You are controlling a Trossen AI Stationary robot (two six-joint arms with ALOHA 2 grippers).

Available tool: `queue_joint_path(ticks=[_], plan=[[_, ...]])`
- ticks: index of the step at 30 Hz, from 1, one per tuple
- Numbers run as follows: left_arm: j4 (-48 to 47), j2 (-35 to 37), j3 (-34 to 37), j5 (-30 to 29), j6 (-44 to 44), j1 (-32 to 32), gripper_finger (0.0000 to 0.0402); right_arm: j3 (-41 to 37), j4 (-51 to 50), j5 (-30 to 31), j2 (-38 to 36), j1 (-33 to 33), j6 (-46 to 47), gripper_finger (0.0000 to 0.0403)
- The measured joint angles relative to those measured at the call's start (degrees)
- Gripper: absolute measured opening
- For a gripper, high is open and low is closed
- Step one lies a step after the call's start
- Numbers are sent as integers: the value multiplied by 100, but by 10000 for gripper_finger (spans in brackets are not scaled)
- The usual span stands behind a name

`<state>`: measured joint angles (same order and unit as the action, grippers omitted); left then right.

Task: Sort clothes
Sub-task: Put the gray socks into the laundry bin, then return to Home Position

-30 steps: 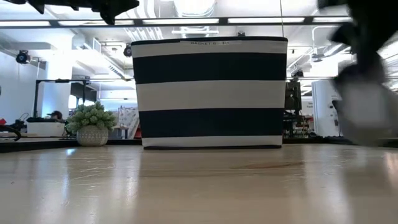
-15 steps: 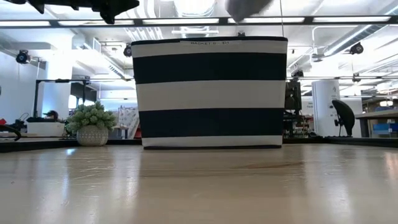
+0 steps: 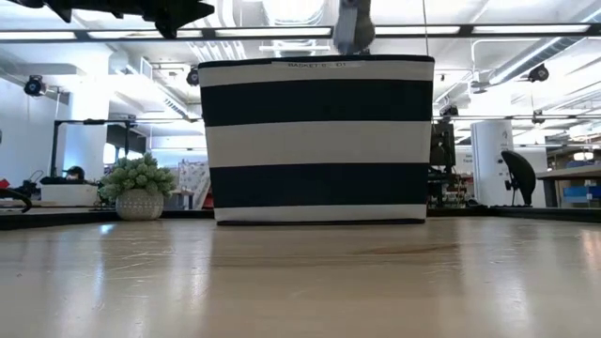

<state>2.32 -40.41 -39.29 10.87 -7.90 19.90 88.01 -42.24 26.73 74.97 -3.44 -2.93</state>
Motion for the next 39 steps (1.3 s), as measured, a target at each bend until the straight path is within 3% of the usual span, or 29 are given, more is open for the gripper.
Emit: queue_joint_path(ticks=[12, 19, 29, 35, 39], plan=[[7, -100, 0, 0, -55, 2, 197, -2, -804, -218, 892, -691, 32, 13], [5, -198, 0, 0, -57, 1, 197, 37, -807, 685, 1321, -710, 280, 84], [-22, -425, 0, 0, -57, 0, 197, 70, -855, 681, 1271, -710, -44, 191], [-14, -408, 0, 0, -168, 0, 197, 72, -815, -75, 888, -719, -723, 217], [-11, -402, 0, 0, -186, 1, 197, 74, -690, -461, 779, -1024, -827, 187]])
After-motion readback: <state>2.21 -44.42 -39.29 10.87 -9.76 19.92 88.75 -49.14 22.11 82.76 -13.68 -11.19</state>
